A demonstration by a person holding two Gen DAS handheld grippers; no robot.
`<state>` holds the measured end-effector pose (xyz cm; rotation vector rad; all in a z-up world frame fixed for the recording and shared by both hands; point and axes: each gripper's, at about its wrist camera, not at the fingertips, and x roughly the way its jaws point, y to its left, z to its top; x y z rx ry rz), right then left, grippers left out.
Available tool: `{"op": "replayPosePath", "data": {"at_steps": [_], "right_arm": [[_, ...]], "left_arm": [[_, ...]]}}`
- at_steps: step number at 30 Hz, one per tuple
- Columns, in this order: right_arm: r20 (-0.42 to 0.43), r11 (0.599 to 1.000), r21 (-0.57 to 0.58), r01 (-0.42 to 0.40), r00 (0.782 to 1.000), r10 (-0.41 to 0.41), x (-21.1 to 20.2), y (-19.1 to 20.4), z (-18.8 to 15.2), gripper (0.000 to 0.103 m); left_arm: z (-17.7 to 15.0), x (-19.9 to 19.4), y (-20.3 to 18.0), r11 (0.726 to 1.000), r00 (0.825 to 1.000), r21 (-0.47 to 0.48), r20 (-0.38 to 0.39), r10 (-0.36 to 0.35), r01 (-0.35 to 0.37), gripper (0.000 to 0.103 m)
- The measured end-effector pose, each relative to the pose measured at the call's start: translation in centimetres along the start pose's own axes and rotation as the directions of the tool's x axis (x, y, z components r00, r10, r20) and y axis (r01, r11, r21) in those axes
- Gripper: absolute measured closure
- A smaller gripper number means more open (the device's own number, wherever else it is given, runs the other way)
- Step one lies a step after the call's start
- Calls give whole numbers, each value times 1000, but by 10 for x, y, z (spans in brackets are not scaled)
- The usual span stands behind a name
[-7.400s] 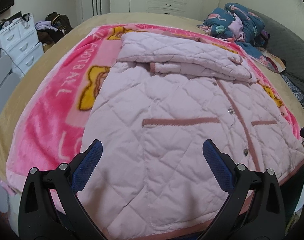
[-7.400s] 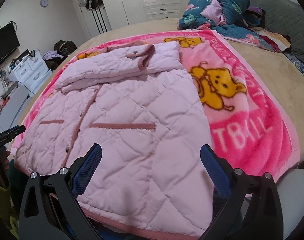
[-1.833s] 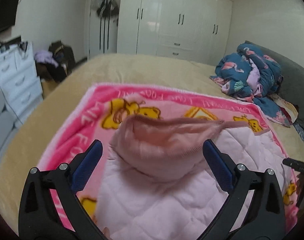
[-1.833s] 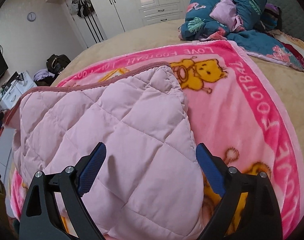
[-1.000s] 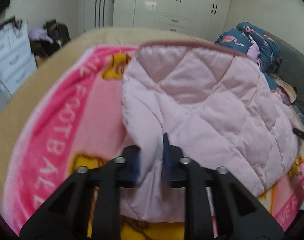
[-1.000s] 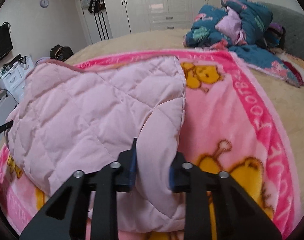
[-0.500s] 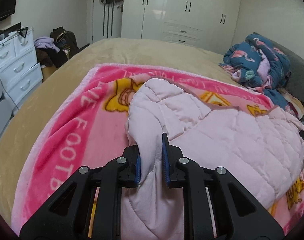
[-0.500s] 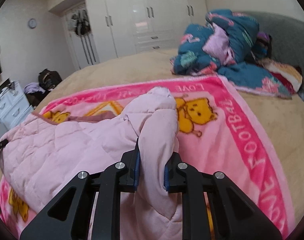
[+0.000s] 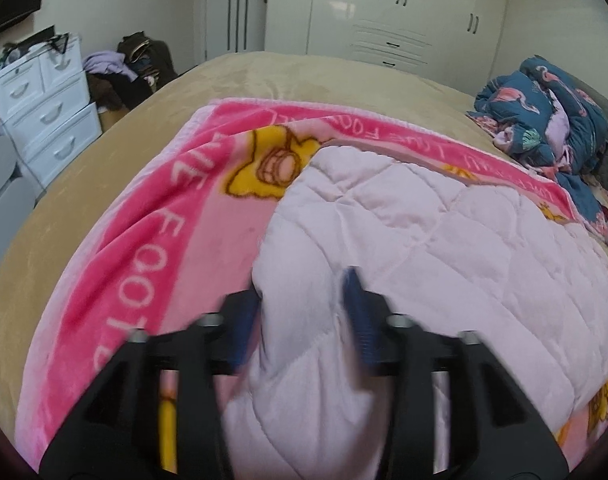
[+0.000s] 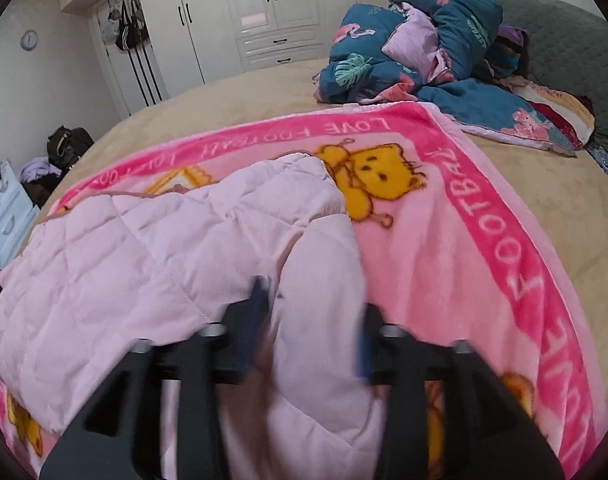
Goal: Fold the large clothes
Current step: 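Fold the gripped edge over the jacket and open both tools, then grasp the folded jacket end with both tools and lift it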
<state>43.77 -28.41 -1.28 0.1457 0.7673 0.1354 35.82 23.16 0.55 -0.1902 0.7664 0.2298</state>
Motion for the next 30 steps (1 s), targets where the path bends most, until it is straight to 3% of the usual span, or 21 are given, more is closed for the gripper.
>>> {"op": "replayPosePath", "data": {"at_steps": [1,2,3,5,6,12,19,30], "right_arm": [[28,1000,16,6,1000,-6,-9,-3,-2,16],[42,1000,24,3,999,-4,-16,-5,-3,12],[49,999,36,-12,999,10,-23,-8,-3,10],[58,997,73,-36,998,32,-36,-14,-5,5],[64,995,83,-48,997,43,-42,-15,-5,5],[105,987,106,-119,989,108,-83,-17,-16,4],[122,991,59,-123,986,115,-120,-8,-36,4],[62,970,192,-147,989,138,-117,-23,-74,4]], "left_arm": [[0,-3,2,1000,1000,-7,2,8,-8,37],[0,-9,4,1000,1000,-15,12,24,-24,30],[0,-14,4,999,999,-16,18,34,-34,28],[-1,-27,7,999,999,-30,35,37,-36,12],[-3,-36,9,999,998,-37,43,41,-39,10],[-12,-68,6,998,996,-32,69,50,-48,9],[-30,-88,5,998,996,-11,64,56,-55,9],[-65,-91,7,998,999,-43,-11,46,-46,9]]}}
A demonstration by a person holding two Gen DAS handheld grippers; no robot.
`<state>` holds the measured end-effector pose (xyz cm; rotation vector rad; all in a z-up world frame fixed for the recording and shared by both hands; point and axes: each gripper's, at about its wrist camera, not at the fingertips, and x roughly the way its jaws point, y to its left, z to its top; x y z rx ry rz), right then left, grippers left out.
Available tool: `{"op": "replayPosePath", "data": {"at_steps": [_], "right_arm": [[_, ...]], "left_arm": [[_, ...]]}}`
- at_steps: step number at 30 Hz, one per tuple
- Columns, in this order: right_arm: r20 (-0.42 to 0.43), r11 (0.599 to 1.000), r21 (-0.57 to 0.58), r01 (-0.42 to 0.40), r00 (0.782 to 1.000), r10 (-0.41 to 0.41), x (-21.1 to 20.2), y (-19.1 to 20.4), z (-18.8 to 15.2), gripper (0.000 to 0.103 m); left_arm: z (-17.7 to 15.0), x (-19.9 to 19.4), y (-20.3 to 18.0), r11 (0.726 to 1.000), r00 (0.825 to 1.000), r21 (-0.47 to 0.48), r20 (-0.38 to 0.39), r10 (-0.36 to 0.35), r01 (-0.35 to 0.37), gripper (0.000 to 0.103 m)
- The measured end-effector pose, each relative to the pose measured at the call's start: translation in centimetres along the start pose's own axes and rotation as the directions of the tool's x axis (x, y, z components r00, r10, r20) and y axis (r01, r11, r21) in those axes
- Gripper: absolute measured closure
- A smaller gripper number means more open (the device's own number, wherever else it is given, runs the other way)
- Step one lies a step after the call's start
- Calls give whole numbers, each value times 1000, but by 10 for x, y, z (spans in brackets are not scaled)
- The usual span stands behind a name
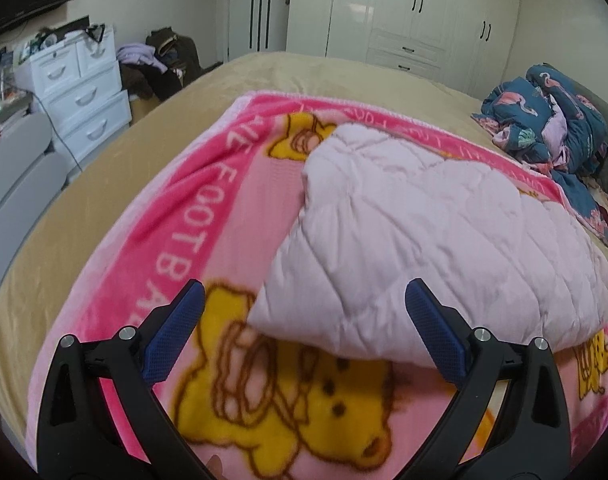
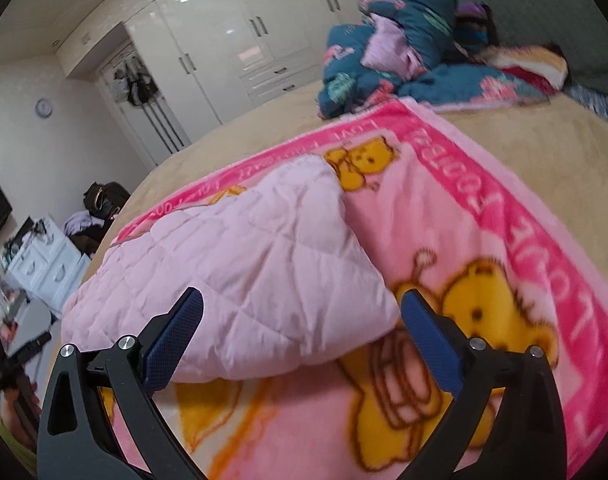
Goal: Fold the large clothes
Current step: 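Grasp the folded jacket end with both tools and lift it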
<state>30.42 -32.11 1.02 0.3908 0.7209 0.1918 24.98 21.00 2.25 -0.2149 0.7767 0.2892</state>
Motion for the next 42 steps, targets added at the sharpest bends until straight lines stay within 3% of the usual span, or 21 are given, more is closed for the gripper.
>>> {"op": "replayPosePath", "data": {"at_steps": [9,13,22,29,42], "right_arm": [[-53,997,71,8,999,-4,16,-10,-27,4],[-77,993,118,7,997,2,26,-13,-33,4],[-112,977,212,26,994,-2,52,-16,-36,4],[-121,944,330,2,992,40,82,-25,-35,4],[-118,941,338,-38,990,82,113,-24,-27,4]], "left_arm": [[-30,18,6,987,987,-132,-111,-112,97,9],[-38,29,5,958,968,-232,-145,-204,167,9],[-39,58,-1,887,935,-400,-161,-318,233,9],[-31,76,-3,864,934,-445,-141,-329,237,8],[-20,118,-4,812,927,-524,-103,-361,258,8]]}}
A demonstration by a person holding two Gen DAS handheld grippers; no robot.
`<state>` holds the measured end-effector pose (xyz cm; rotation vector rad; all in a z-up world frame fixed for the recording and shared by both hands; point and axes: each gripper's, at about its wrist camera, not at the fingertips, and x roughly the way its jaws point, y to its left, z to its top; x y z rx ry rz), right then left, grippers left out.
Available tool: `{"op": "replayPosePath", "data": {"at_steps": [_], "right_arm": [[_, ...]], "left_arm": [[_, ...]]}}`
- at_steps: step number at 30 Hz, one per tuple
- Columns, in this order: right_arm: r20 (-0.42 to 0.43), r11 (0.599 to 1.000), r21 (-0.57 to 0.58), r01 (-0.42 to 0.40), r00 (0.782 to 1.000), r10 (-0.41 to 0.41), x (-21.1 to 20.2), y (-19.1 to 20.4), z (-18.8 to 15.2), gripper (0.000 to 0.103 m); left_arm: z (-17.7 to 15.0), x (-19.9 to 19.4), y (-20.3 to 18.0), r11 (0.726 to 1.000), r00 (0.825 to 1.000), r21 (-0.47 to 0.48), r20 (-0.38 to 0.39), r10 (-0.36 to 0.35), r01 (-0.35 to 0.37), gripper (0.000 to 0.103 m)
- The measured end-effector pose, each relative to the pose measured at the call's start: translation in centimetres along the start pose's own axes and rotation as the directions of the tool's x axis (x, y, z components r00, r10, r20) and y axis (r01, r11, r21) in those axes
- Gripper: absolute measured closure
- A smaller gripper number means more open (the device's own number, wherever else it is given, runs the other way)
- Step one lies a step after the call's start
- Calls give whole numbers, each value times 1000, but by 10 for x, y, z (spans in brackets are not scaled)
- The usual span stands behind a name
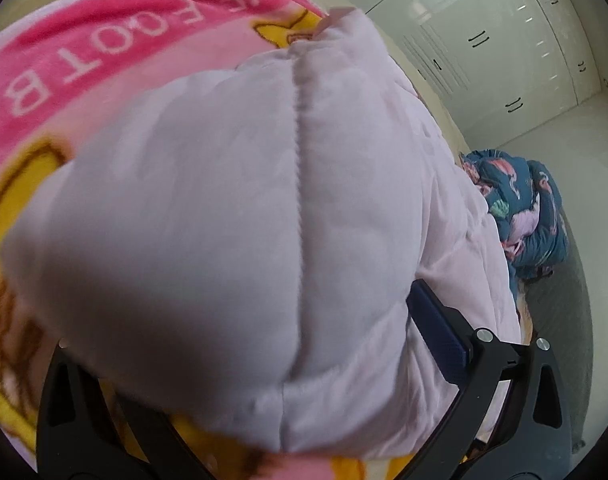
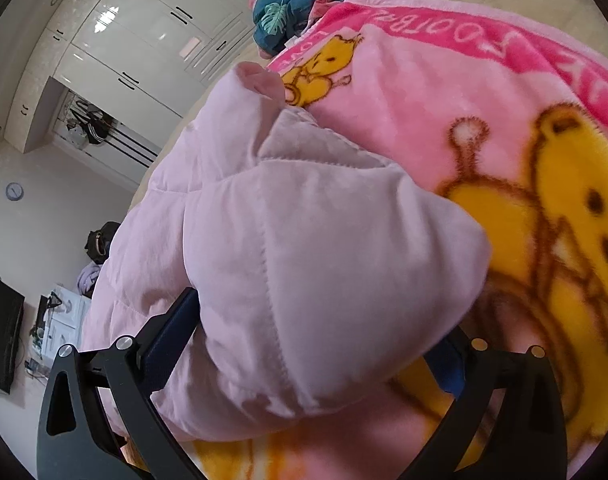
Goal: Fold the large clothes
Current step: 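Grasp the folded jacket end with both tools and lift it, then carry the lifted jacket end over the rest of the jacket with both tools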
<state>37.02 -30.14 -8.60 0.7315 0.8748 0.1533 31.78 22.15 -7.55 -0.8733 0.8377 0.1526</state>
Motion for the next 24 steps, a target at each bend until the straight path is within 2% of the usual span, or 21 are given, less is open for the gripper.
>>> {"op": "replayPosePath", "data": {"at_steps": [8,10,12,14,18,20,24], "right_arm": [[8,1000,-26,-2,1000,2,16,7,7,4],[15,998,-56,-2,1000,2,15,13,9,11],[24,994,-110,5,1000,-2,12,21,10,30],[38,985,-172,15,999,-9,7,31,10,43],[66,960,-278,38,998,-20,-1,48,9,62],[86,936,-347,60,996,-32,-7,61,8,66],[127,887,-456,75,992,-18,-27,92,10,72]], "left_arm": [[6,6,-5,1000,999,24,41,17,-18,9],[5,2,-11,998,998,58,62,30,-34,15],[4,-1,-21,994,996,101,84,39,-47,25],[4,-6,-32,985,993,157,106,49,-65,38],[4,-17,-50,964,990,251,130,57,-89,56],[5,-17,-61,953,989,287,138,61,-99,66],[4,-35,-80,928,986,356,162,50,-106,71]]}}
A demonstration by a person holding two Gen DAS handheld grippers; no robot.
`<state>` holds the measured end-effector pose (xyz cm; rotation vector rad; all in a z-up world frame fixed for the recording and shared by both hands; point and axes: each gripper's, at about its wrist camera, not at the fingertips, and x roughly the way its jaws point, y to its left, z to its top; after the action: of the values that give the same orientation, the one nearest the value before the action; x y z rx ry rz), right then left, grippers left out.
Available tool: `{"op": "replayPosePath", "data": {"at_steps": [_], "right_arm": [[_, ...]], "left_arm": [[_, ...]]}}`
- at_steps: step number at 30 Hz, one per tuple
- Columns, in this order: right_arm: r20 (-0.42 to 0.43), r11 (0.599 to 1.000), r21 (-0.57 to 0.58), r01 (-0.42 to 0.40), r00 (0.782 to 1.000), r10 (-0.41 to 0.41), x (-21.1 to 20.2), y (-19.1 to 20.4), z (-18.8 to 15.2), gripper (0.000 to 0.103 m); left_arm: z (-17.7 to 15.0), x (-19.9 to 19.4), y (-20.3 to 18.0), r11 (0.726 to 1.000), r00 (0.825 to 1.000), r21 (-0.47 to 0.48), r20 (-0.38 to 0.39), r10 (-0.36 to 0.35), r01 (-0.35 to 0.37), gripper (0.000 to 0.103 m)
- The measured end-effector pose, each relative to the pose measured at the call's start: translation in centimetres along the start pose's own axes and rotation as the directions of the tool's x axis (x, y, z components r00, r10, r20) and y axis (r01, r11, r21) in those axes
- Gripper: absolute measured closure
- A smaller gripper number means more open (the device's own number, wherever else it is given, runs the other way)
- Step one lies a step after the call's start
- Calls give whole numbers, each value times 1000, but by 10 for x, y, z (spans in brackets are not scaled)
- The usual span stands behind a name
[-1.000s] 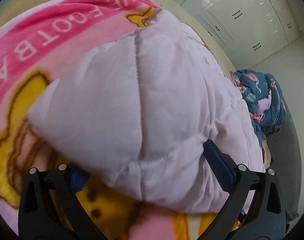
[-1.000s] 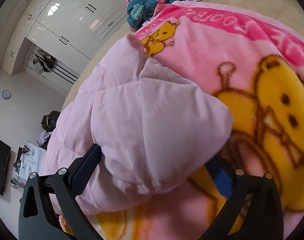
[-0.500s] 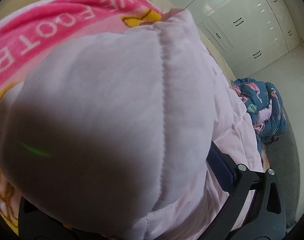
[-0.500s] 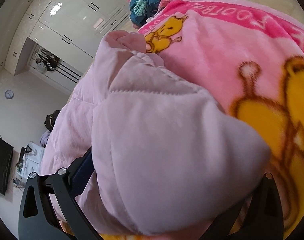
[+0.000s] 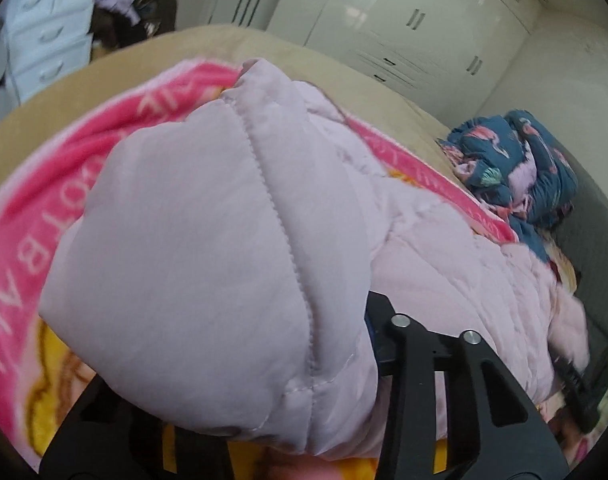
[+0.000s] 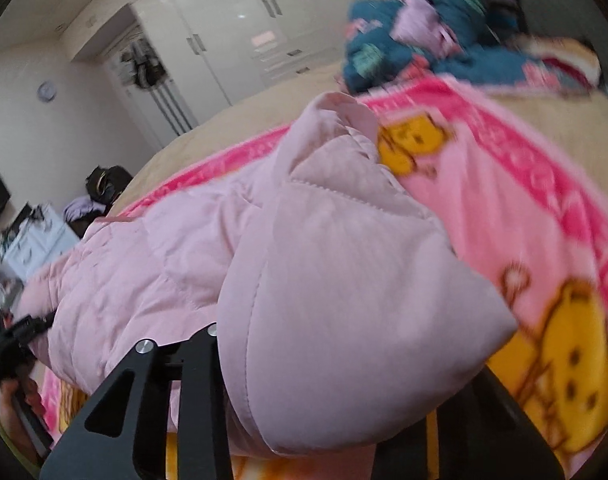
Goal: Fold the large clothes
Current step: 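Carry the lifted jacket end over the rest of the jacket with both tools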
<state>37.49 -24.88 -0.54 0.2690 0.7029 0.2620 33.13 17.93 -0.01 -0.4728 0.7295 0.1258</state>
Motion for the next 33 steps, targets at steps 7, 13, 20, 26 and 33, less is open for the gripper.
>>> {"op": "replayPosePath", "data": {"at_steps": [7,13,20,26,33], "right_arm": [[98,979,-203,-32,994,52,-61,47,23,75],[134,963,-263,-50,987,88,-110,61,13,76],[139,959,-278,-49,986,91,-149,60,-17,76],[132,966,-254,-53,987,89,-169,57,-45,76],[124,972,-222,-74,987,104,-177,49,-61,76]], "left_arm": [[8,-61,-19,995,996,88,79,-47,40,73],[-10,-105,-23,989,993,135,103,-65,51,73],[-45,-134,-15,988,994,143,87,-69,56,73],[-67,-149,-11,988,995,148,80,-61,49,73],[-86,-160,-2,988,996,148,76,-44,33,73]]}}
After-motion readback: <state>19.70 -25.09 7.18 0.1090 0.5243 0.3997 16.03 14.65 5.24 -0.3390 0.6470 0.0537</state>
